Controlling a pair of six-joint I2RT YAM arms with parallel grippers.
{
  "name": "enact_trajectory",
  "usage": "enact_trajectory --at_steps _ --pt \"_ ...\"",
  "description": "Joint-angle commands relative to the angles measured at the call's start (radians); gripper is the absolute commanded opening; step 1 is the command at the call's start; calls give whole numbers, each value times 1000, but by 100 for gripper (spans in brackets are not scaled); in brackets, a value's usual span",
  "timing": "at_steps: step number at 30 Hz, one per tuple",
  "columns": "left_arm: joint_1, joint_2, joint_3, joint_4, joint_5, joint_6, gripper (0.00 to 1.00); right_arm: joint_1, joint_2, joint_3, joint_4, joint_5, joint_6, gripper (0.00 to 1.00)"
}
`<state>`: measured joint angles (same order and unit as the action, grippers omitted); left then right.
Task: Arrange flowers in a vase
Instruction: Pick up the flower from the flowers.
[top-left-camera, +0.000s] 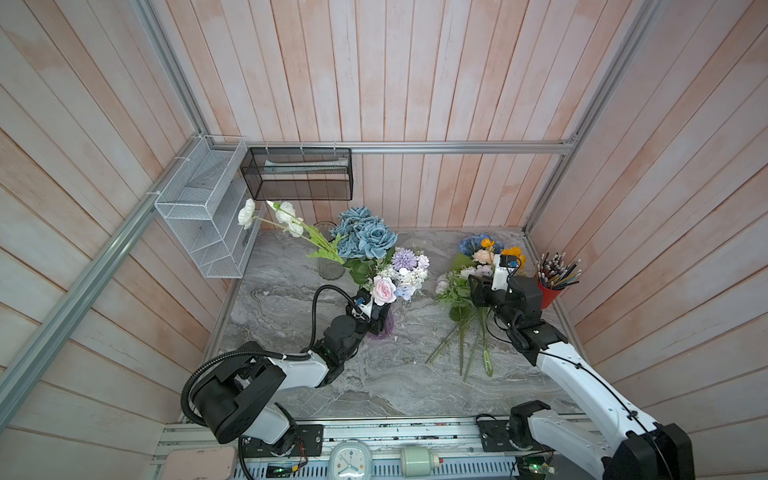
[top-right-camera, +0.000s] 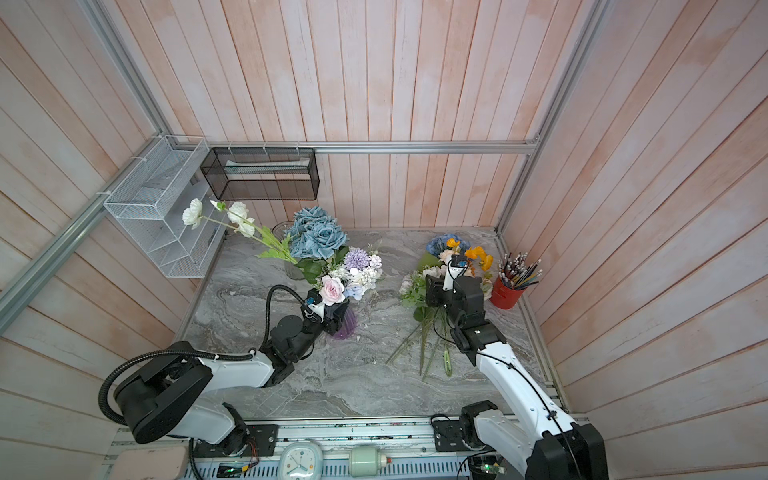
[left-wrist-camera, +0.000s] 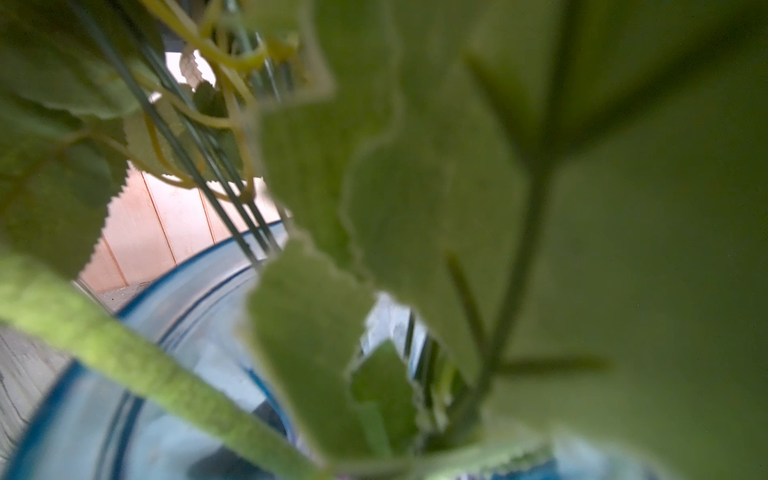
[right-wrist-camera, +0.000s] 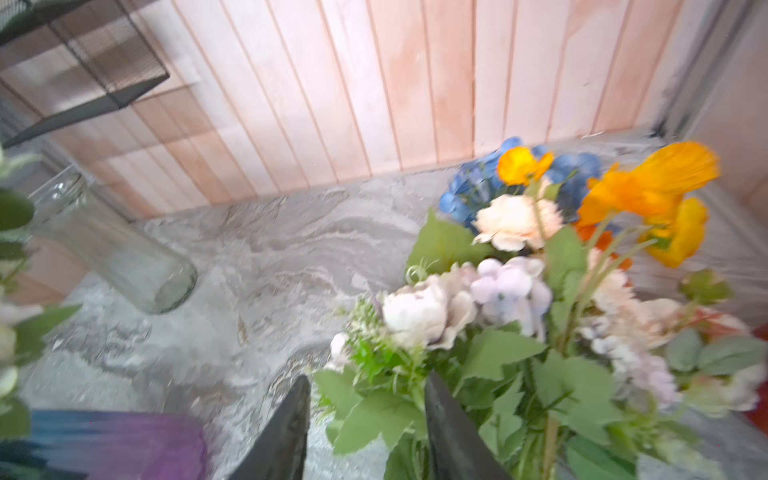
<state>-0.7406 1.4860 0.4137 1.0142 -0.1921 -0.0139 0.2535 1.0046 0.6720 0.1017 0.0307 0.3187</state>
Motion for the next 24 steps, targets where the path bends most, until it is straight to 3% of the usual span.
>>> enact_trajectory --at_steps 1,6,10,18,24 --pt "-6 41 -8 -115 -10 -18 0 -65 -6 56 -29 82 -25 45" --pt "-4 42 -4 -118 -20 -24 0 -200 16 127 -83 30 -12 45" --pt "-4 43 -4 -116 -23 -24 0 -271 33 141 -156 -105 24 42" --pt "-5 44 -4 -119 -20 -24 0 -282 43 -8 -200 -224 127 36" --pt "-5 46 -3 -120 -18 -25 0 -282 69 -112 -183 -237 156 32"
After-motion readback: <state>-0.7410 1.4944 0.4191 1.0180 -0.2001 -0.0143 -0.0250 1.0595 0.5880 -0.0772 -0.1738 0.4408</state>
